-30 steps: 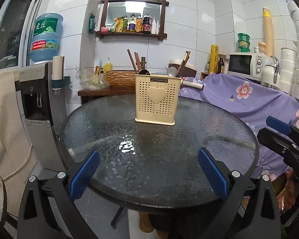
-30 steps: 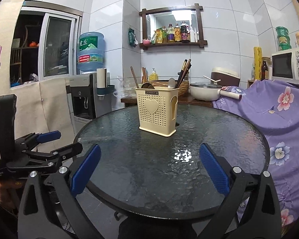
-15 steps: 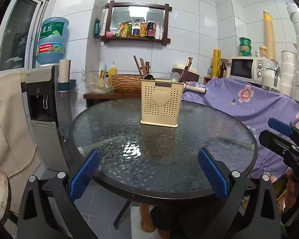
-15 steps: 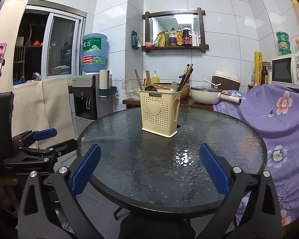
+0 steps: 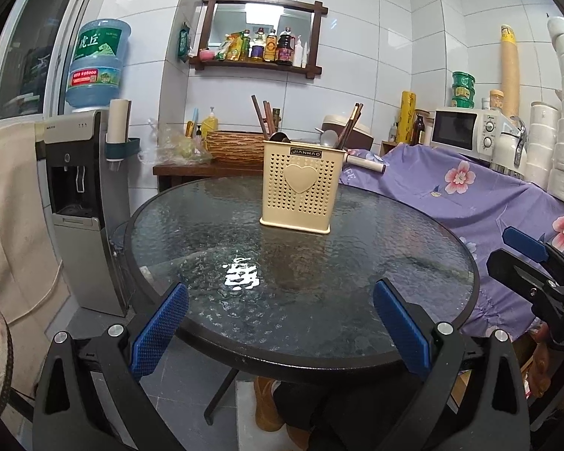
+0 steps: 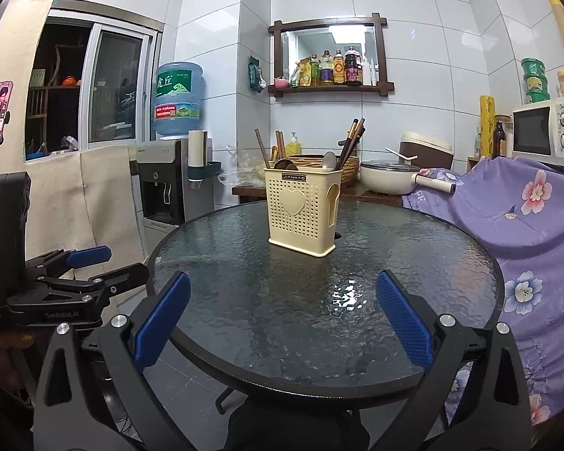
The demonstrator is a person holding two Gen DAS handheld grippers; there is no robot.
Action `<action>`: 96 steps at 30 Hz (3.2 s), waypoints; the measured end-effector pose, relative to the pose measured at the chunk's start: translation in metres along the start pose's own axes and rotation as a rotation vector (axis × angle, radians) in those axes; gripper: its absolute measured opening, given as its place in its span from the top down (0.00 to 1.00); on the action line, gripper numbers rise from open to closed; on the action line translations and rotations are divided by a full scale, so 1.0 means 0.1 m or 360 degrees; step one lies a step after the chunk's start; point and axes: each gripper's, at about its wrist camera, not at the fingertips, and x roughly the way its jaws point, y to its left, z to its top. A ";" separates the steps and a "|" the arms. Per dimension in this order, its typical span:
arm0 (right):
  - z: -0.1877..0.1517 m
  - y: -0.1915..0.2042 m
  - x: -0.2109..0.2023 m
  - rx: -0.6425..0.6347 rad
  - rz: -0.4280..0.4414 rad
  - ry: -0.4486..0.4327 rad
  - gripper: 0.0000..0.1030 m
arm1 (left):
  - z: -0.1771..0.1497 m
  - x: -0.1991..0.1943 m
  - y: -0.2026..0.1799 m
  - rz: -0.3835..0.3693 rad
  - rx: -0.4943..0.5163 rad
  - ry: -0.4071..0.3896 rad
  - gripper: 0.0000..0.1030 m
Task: Organize utensils
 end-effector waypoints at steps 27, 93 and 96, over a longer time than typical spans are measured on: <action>0.00 0.02 -0.01 0.0004 -0.0001 0.0015 0.06 | 0.02 -0.01 0.01 0.0020 -0.0022 0.0017 0.06; -0.05 0.04 0.05 0.0033 -0.0015 0.0066 0.06 | 0.03 0.04 -0.14 0.0119 0.0092 0.0071 0.06; -0.05 0.04 0.05 0.0031 -0.0016 0.0067 0.06 | 0.04 0.04 -0.15 0.0120 0.0092 0.0070 0.06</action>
